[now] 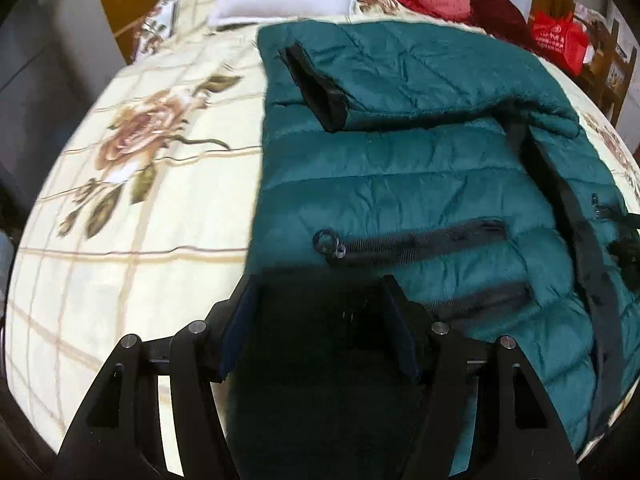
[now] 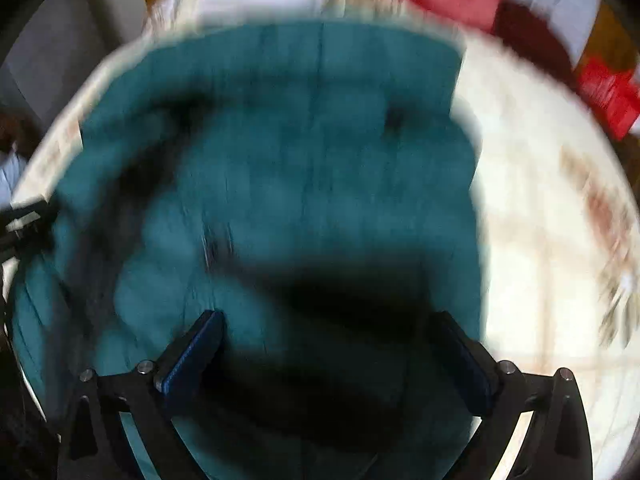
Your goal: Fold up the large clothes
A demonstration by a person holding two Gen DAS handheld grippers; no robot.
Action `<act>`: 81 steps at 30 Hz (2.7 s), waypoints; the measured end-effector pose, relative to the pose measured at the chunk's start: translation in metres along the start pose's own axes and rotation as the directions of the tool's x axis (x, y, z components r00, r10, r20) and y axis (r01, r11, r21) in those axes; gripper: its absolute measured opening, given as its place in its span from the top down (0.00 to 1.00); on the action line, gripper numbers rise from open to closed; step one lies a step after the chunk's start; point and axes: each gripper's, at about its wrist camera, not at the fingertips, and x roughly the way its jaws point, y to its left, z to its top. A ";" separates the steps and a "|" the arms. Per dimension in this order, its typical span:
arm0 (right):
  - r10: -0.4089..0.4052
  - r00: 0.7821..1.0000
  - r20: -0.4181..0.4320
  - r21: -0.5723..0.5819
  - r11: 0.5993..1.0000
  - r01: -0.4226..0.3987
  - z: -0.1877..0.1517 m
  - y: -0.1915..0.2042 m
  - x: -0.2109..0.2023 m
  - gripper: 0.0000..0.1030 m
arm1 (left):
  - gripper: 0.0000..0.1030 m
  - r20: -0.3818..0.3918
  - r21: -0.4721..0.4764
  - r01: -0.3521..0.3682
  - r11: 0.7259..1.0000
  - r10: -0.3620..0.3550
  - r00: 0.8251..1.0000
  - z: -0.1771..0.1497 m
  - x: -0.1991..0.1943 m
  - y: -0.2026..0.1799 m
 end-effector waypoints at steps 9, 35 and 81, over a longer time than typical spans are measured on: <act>0.021 0.979 0.203 0.132 0.990 -0.048 -0.068 -0.041 -0.098 0.01 | 0.40 0.098 -0.108 0.033 0.994 -0.022 0.995 -0.042 -0.053 0.057; 0.460 0.876 0.142 0.028 0.883 -0.468 -0.112 -0.063 -0.045 0.07 | 0.23 0.031 -0.110 0.363 0.925 -0.362 0.932 -0.085 -0.038 0.031; 0.226 0.974 0.033 -0.068 0.972 -0.223 -0.115 -0.027 -0.048 0.50 | 0.57 0.078 -0.172 0.189 0.967 -0.178 0.981 -0.092 -0.037 0.030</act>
